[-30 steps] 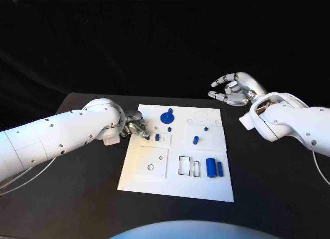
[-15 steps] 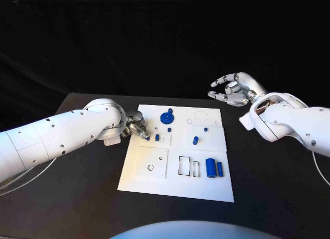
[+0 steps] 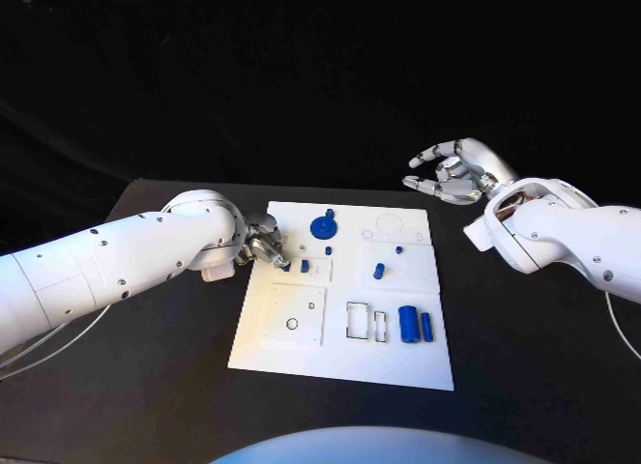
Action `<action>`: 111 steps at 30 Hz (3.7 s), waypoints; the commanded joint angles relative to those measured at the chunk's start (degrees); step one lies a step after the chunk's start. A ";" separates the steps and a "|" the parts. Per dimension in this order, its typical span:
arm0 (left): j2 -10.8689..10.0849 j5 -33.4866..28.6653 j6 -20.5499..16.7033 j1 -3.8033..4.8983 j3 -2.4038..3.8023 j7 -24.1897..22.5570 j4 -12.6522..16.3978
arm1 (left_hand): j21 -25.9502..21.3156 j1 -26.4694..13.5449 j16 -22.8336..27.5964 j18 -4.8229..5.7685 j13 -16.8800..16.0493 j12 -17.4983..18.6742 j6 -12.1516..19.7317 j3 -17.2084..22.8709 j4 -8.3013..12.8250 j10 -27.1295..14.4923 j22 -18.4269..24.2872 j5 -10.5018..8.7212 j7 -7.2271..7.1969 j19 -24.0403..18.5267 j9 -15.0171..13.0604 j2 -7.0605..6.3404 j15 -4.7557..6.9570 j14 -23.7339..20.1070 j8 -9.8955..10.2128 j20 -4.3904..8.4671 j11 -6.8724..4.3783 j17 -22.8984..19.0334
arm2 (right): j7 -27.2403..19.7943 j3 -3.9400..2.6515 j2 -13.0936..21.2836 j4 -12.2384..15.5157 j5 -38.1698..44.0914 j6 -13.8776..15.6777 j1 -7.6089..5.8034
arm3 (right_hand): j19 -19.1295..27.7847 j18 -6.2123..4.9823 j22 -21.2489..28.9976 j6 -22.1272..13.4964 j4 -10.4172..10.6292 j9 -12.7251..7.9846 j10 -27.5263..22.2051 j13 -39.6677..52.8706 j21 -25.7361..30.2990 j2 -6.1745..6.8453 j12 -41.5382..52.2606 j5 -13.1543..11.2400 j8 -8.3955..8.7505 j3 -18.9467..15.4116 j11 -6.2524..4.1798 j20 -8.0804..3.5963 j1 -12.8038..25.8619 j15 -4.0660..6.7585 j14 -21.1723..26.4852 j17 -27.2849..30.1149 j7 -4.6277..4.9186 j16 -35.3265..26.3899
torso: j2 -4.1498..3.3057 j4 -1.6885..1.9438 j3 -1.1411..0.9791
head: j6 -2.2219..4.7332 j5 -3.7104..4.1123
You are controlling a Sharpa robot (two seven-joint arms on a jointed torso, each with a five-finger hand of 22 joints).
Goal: Assemble the parts on the task board
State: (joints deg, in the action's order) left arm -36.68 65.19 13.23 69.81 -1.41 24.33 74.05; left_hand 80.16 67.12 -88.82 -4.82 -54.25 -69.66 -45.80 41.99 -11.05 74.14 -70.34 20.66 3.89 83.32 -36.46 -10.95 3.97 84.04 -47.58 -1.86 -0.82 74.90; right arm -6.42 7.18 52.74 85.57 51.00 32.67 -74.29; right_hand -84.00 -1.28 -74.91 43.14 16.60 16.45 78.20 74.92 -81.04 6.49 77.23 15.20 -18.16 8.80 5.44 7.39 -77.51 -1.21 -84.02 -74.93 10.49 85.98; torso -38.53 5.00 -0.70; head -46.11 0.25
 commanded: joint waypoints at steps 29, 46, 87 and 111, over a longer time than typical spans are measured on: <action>0.80 -0.90 1.92 -0.31 -0.16 1.35 -0.01 | 0.67 -3.73 -0.37 1.09 -0.14 -0.02 -2.28 4.18 8.54 2.26 -0.98 1.58 -1.44 0.45 0.75 -0.57 1.01 5.39 0.61 0.77 -0.87 12.76 | -0.58 0.00 -0.07 -0.09 0.26 -0.60 0.18 | -0.34 -1.16 -9.03 0.17 -0.14 -0.06 0.05 0.23 0.31 -0.04 -0.07 0.24 -0.23 -0.11 -0.19 -0.47 0.58 0.32 -3.55 -5.24 -0.28 -0.35 | 0.01 0.01 -0.03 | -0.22 0.07; 1.45 -1.16 1.25 -0.31 -0.17 2.76 -1.14 | 0.58 -6.36 -0.34 1.12 0.30 0.49 -3.88 -4.12 2.92 1.99 -1.10 0.76 -1.91 0.54 2.00 -0.91 1.44 5.37 2.18 1.12 -1.30 12.69 | -0.66 0.00 0.01 -0.06 0.23 -0.43 0.18 | -0.29 -1.19 -8.97 0.15 -0.13 -0.11 -0.02 0.12 0.44 -0.04 -0.15 0.30 -0.30 -0.07 -0.20 -0.49 0.65 0.33 -3.53 -5.16 -0.29 -0.40 | -0.03 -0.09 0.02 | 0.00 0.27; -2.70 -8.51 -11.73 -0.49 1.33 -2.52 1.26 | -0.33 -10.93 0.25 0.89 2.43 1.98 -3.76 -24.38 -5.80 0.26 -0.02 -6.69 -1.39 0.21 2.61 -0.83 1.15 4.96 3.61 0.86 -0.82 11.14 | -0.71 0.00 0.42 0.01 0.18 -0.24 0.22 | -0.10 -1.28 -8.75 0.00 -0.03 -0.18 -0.17 -0.07 0.79 0.01 -0.32 0.25 -0.28 -0.16 -0.18 -0.50 0.95 0.33 -3.49 -4.99 -0.26 -0.49 | 0.11 0.09 -0.03 | 0.59 1.06; 2.37 11.82 -27.99 -2.37 0.06 -30.59 -0.10 | -32.08 15.36 23.91 -5.71 39.35 38.56 3.54 -12.75 2.14 -25.13 40.32 -6.43 5.51 -18.88 16.96 -4.80 -5.56 -18.06 19.35 -4.62 6.85 -34.71 | -0.98 0.01 0.31 0.21 0.16 -0.37 0.44 | 0.11 -1.37 -8.53 -0.03 -0.09 -0.21 -0.51 -0.48 1.16 -0.11 -0.68 0.38 -0.30 -0.07 -0.18 -0.49 0.93 0.32 -3.45 -4.85 -0.26 -0.57 | -0.12 -0.01 0.03 | 1.62 1.75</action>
State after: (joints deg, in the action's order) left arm -34.71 69.14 -12.44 67.62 -1.32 -2.37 74.15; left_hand 47.92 82.65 -64.57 -9.96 -15.21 -31.37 -41.94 29.04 -8.99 49.04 -29.91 14.55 9.39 64.25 -19.66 -15.25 -1.56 65.72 -28.48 -6.47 6.05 39.98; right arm -6.80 7.19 53.11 85.65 50.93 32.72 -73.92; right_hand -83.88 -2.15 -74.90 43.14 16.60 16.31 78.08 74.50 -80.13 6.49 76.74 15.20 -18.16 8.80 5.32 7.27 -77.05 -1.21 -84.02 -74.95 10.49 85.76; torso -38.58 4.97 -0.68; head -44.56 1.93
